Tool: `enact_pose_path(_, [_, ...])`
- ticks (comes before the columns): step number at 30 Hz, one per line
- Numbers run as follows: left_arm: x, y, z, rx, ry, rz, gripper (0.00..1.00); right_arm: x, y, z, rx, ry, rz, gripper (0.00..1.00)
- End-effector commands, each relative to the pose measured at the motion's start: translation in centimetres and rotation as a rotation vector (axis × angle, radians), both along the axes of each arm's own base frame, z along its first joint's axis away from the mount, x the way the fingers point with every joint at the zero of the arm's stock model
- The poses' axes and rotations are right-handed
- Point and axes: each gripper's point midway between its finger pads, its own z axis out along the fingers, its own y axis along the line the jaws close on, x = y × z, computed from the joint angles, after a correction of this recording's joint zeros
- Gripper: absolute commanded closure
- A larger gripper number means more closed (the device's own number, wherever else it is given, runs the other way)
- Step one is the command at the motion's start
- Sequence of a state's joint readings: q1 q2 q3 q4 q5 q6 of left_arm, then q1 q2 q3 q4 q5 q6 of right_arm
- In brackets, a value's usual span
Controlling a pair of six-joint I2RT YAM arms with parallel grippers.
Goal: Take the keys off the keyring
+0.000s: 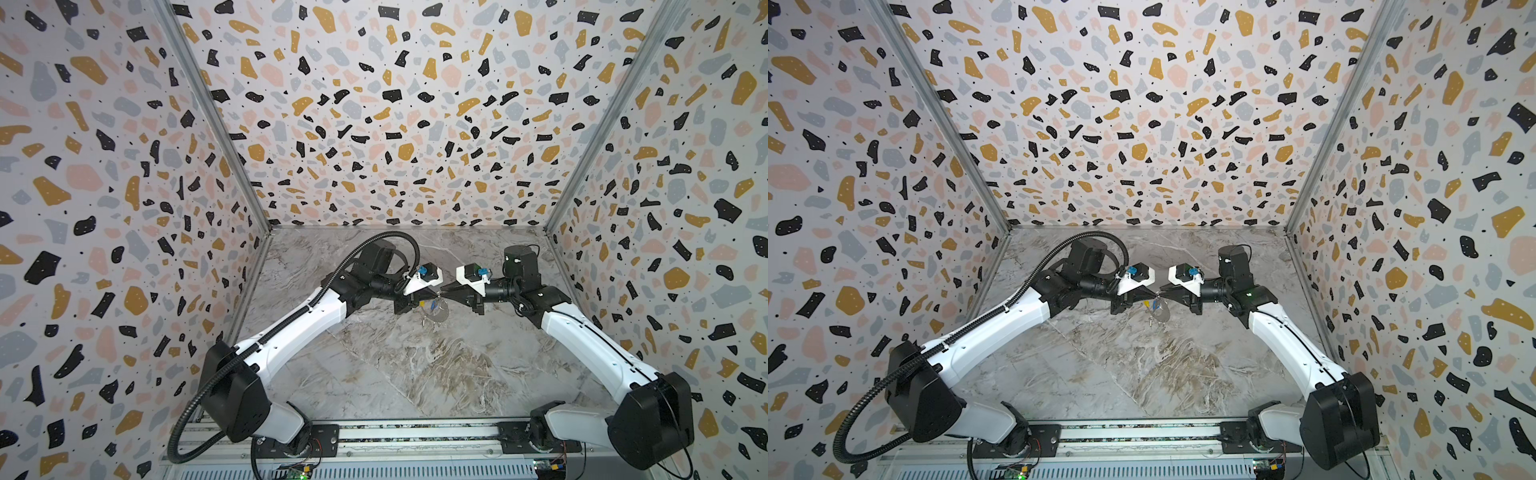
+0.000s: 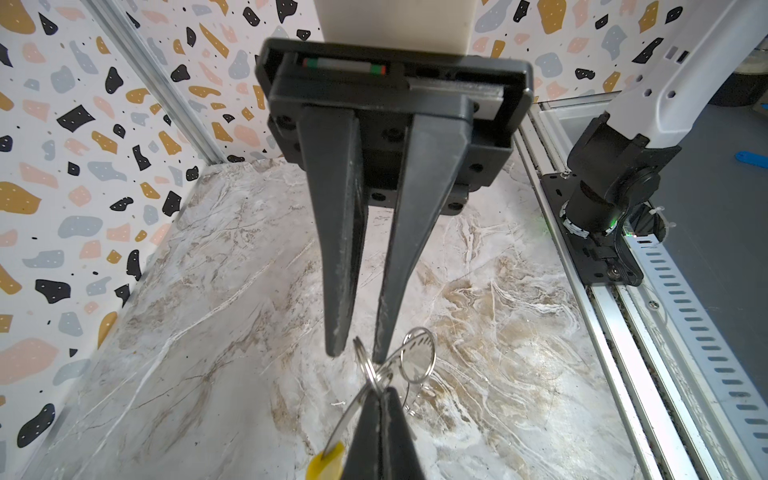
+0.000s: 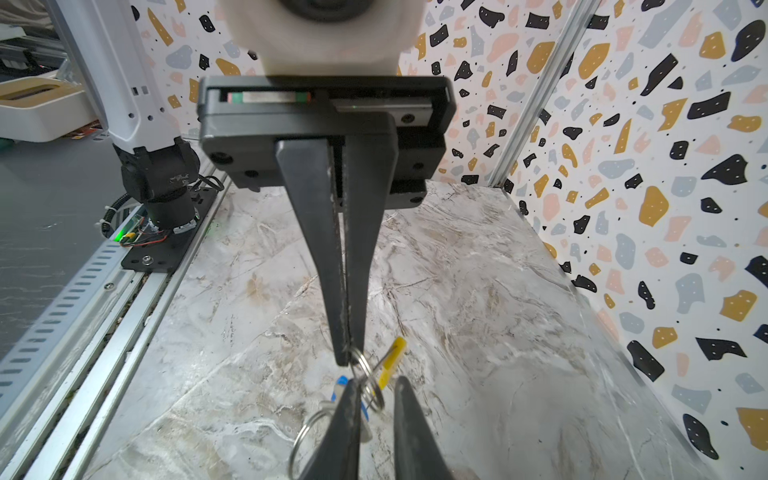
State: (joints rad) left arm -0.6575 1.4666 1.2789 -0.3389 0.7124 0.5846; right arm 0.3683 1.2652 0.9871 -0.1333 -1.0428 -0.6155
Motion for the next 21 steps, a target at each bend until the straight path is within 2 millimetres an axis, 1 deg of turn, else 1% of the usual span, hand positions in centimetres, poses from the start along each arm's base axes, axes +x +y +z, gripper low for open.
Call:
enact_pose_path(1, [-0.3, -0.5, 1.7, -0.033, -0.034, -0.035, 1.00, -0.4, 0.3, 1.0, 0.008, -0.011, 0.031, 0.86])
enact_pose_path(4, [-0.2, -0.4, 1.7, -0.029, -0.038, -0.035, 1.00, -0.5, 0.3, 0.9, 0.004, -0.003, 0.031, 0.89])
enact_pose_path(8, [-0.1, -0.4, 1.4, -0.018, -0.043, -0.030, 1.00, -0.6, 0.3, 1.0, 0.004, -0.002, 0.034, 0.96])
enact_pose_path(10, [0.3, -0.3, 1.3, -0.008, -0.061, -0.013, 1.00, -0.7, 0.2, 1.1, 0.006, 0.000, 0.036, 1.00])
enact_pose_path(12, [0.8, 0.0, 1.3, -0.007, -0.081, 0.017, 1.00, -0.9, 0.3, 1.1, 0.011, 0.012, 0.042, 1.00])
enact_pose_path(13, [1.0, 0.1, 1.5, -0.021, -0.086, 0.033, 0.95, -0.9, 0.3, 1.1, 0.015, 0.026, 0.044, 1.00])
enact_pose_path(14, [1.3, 0.2, 1.8, -0.041, -0.092, 0.054, 0.84, -1.0, 0.3, 1.0, 0.018, 0.040, 0.047, 1.00])
enact_pose_path(16, [1.5, 0.4, 2.4, -0.090, -0.112, 0.084, 0.74, -1.1, 0.4, 0.9, 0.028, 0.063, 0.048, 1.00])
enact_pose_path(17, [1.5, 0.4, 2.7, -0.114, -0.116, 0.102, 0.72, -1.1, 0.4, 0.8, 0.034, 0.070, 0.046, 1.00])
enact_pose_path(21, [1.4, 0.9, 3.4, -0.192, -0.134, 0.150, 0.72, -1.1, 0.4, 1.0, 0.070, 0.087, 0.033, 1.00])
